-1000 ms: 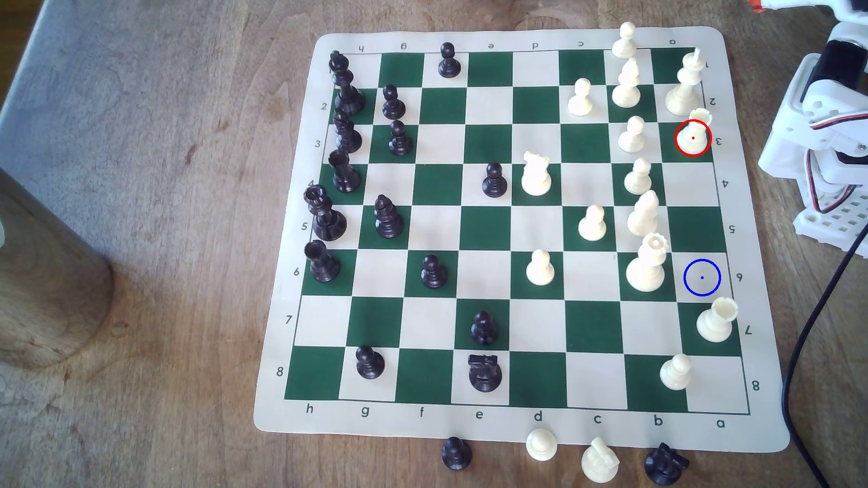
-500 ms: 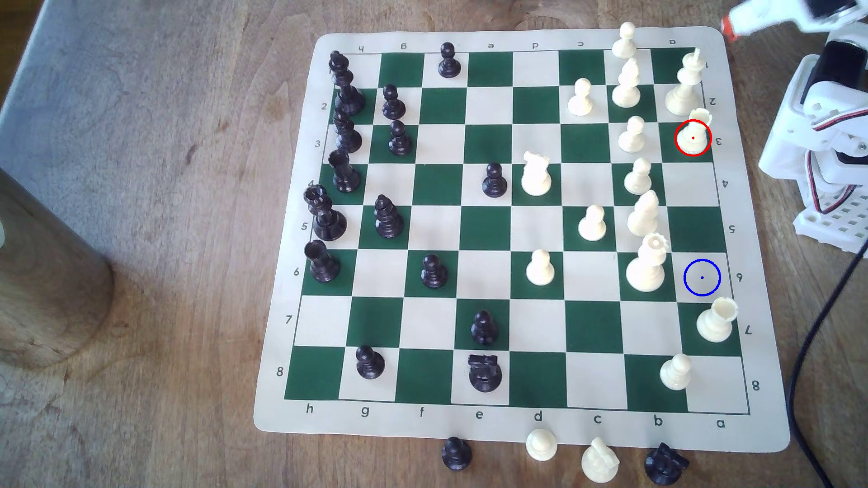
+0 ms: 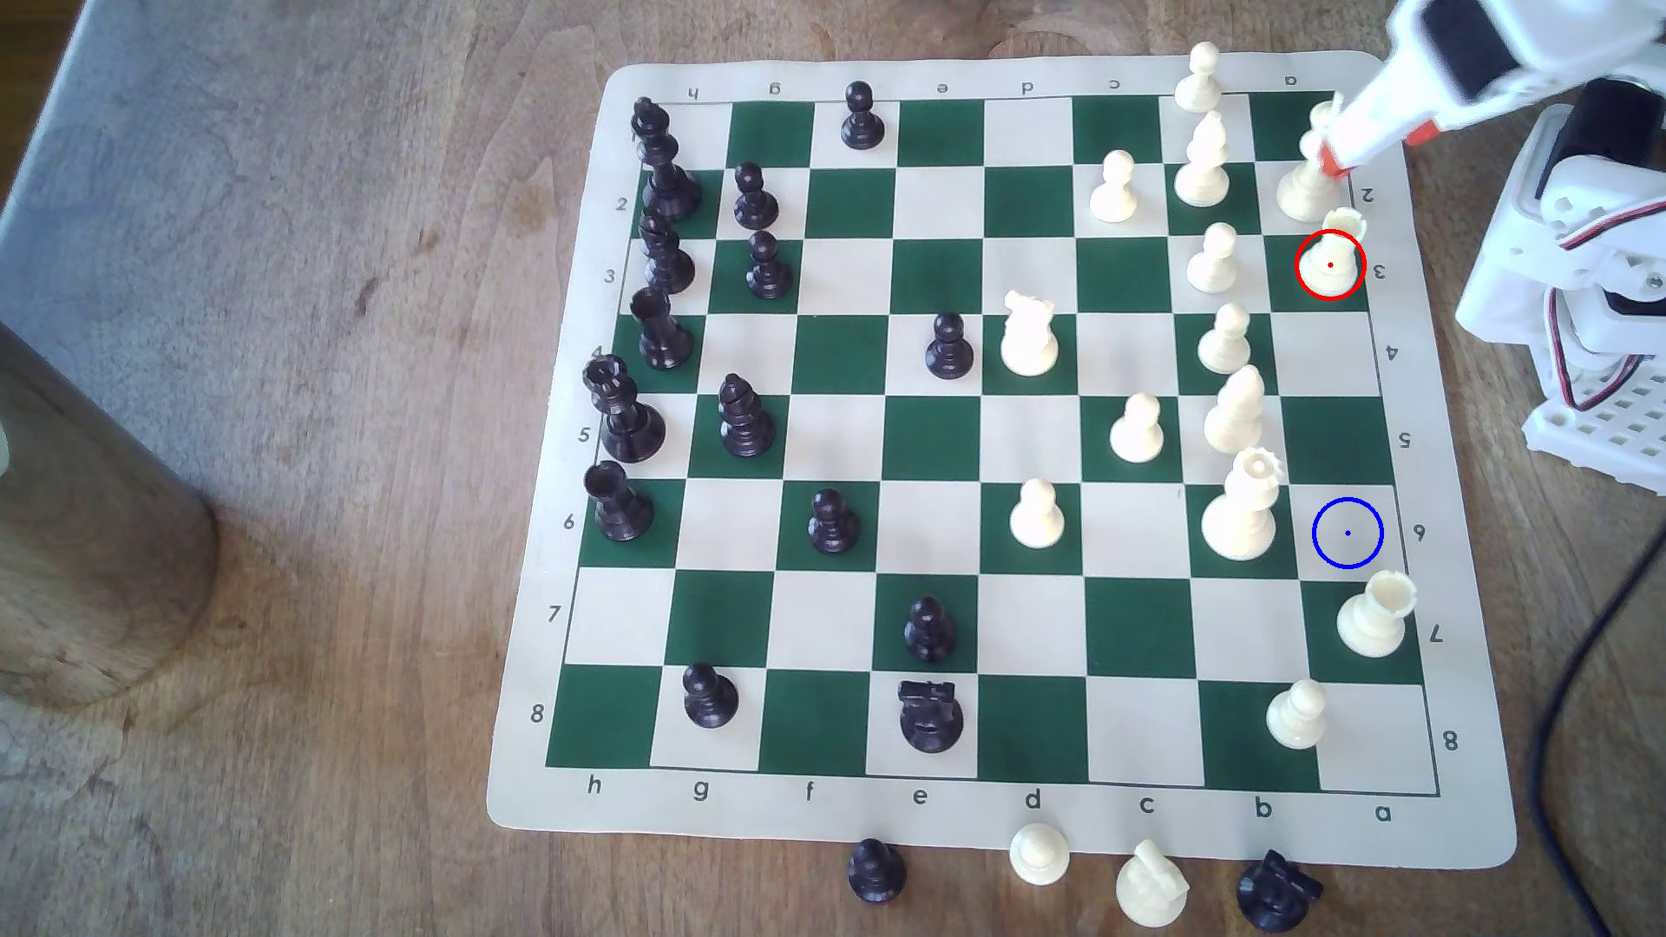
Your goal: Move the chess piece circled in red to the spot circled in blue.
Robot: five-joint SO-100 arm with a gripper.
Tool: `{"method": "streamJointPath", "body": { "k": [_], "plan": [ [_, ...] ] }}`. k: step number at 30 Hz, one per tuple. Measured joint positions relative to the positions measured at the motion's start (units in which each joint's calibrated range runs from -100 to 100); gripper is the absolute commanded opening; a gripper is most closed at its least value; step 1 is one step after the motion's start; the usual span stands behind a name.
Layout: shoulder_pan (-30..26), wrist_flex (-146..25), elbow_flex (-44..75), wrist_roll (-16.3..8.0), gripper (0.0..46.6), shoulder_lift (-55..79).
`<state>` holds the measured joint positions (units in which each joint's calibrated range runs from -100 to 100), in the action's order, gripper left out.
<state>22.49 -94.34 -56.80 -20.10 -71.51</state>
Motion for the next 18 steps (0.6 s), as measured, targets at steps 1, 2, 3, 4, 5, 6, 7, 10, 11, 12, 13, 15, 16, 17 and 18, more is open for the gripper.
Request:
{"method": "streamJointPath", "body": {
  "k": [1,2,3,4,5,6,7,10,11,12,13,15,16,17,18],
  "plan": [
    [0.0,0.6,0.0,0.0,17.5,1.3],
    [0.0,1.1,0.0,0.0,17.6,2.5],
    [0.0,1.6,0.0,0.0,17.7,3.8],
    [0.0,2.5,-0.3,0.0,17.5,5.8],
    [0.0,2.8,-0.5,0.0,17.4,6.5],
    [0.1,3.3,-0.9,0.0,17.1,7.1],
    [0.6,3.9,-1.2,0.0,16.4,8.0],
    [2.4,5.8,-1.8,0.2,15.8,11.9],
    [3.0,6.5,-2.2,0.6,15.8,13.3],
    [4.1,7.6,-2.9,0.7,15.8,15.6],
    [4.4,7.9,-3.2,0.9,15.8,16.3],
    [4.1,9.7,-4.6,1.4,15.8,18.6],
    [4.0,9.8,-5.2,1.4,15.7,19.1],
    [4.4,10.5,-6.0,1.5,15.6,20.4],
    [4.6,10.8,-6.2,1.6,15.6,20.8]
  ]
}}
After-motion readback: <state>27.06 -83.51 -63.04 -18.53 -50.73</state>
